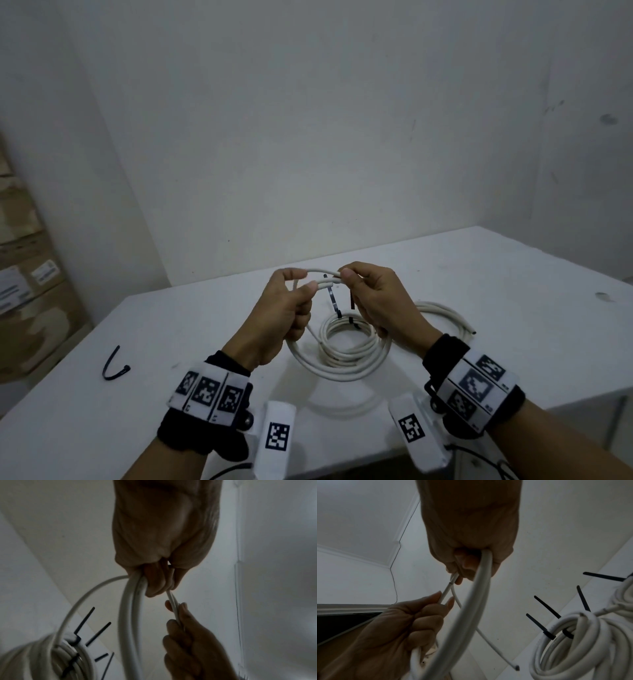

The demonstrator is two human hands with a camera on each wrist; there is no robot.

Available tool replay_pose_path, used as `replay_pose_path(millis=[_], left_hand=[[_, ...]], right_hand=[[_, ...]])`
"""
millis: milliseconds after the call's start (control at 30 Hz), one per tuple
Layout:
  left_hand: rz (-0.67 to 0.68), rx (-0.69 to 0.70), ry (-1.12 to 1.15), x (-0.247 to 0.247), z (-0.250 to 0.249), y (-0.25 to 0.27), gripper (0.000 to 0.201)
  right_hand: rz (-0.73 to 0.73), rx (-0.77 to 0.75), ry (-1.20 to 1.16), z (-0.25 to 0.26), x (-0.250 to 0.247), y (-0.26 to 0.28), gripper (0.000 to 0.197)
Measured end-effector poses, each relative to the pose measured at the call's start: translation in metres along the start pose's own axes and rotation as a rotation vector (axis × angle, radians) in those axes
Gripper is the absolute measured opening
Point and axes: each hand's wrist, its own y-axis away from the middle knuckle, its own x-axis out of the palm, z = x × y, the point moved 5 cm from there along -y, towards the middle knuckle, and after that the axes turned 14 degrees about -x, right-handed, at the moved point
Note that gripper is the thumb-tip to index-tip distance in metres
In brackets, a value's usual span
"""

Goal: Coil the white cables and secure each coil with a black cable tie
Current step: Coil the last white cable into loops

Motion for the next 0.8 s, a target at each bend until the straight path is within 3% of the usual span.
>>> replay_pose_path(millis=[100, 267, 333, 467, 567, 733, 800], left_hand=[[-0.081, 0.172, -0.141, 0.0, 0.0, 0.001, 0.048], [-0.266, 0.36, -0.472, 0.001, -0.002, -0.003, 0.021], [-0.336, 0.417, -0.565, 0.003, -0.003, 0.0, 0.019], [-0.366, 0.414, -0.619, 0.003, -0.004, 0.0, 0.02], [-0.366, 0.413, -0.632, 0.003, -0.01, 0.001, 0.02], [-0.328, 0.362, -0.667, 0.004, -0.017, 0.001, 0.023], [-0.301, 0.318, -0.7, 0.005, -0.015, 0.001, 0.025]], right_hand=[[-0.019, -0.003, -0.012, -0.002, -0.003, 0.001, 0.023], [0.019, -0.018, -0.006, 0.002, -0.002, 0.005, 0.024], [0.036, -0.016, 0.028, 0.002, 0.0, 0.004, 0.024], [0.17, 0.011, 0.187, 0.005, 0.004, 0.001, 0.021], [0.3, -0.05, 0.353, 0.008, 0.008, -0.001, 0.017], [0.472, -0.185, 0.698, 0.013, 0.012, -0.011, 0.031], [0.564, -0.175, 0.751, 0.014, 0.013, -0.015, 0.032]])
